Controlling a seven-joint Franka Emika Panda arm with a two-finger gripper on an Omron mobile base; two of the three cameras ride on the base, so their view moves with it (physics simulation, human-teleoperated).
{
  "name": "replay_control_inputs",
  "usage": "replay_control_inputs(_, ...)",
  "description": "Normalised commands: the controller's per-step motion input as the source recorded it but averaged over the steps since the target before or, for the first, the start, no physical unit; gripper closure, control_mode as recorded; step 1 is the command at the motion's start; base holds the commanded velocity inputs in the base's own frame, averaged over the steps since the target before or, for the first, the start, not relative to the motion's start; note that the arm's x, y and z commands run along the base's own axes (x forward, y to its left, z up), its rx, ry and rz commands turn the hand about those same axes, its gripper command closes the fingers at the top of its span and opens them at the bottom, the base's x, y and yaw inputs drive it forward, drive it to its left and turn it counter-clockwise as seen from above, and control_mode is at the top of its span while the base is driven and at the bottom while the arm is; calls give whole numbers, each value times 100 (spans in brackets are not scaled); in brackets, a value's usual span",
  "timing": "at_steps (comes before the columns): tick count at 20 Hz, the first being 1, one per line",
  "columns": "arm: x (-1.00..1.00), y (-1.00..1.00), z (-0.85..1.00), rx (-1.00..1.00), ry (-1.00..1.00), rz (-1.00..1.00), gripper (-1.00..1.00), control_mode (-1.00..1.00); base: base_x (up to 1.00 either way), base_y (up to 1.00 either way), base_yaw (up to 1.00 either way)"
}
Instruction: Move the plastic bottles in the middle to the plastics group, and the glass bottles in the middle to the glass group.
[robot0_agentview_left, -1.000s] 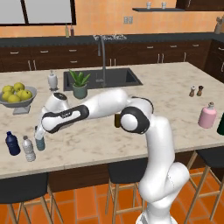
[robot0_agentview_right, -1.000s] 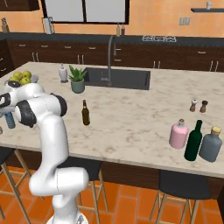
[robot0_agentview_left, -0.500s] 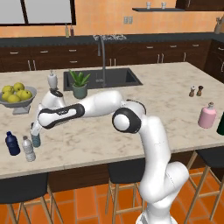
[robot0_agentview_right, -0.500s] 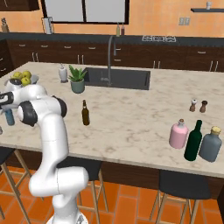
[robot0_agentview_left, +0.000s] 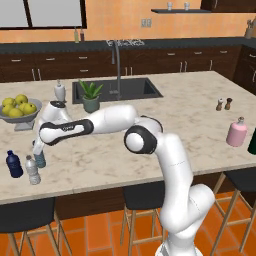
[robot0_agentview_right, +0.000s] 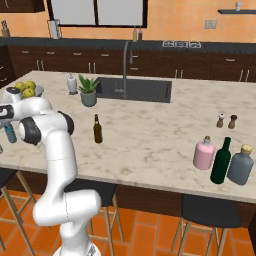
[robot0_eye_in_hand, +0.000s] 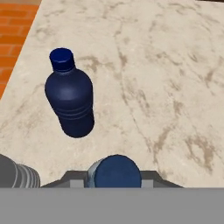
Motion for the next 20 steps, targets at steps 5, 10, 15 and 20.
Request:
replay_control_inputs(5,0,0,0,0,0,0,100,-100,0,0,0)
replay_control_inputs(10,0,0,0,0,0,0,-100,-100,0,0,0)
replay_control_inputs(15,0,0,0,0,0,0,-100,-100,0,0,0)
replay_control_inputs(20,0,0,0,0,0,0,-100,-100,0,0,0)
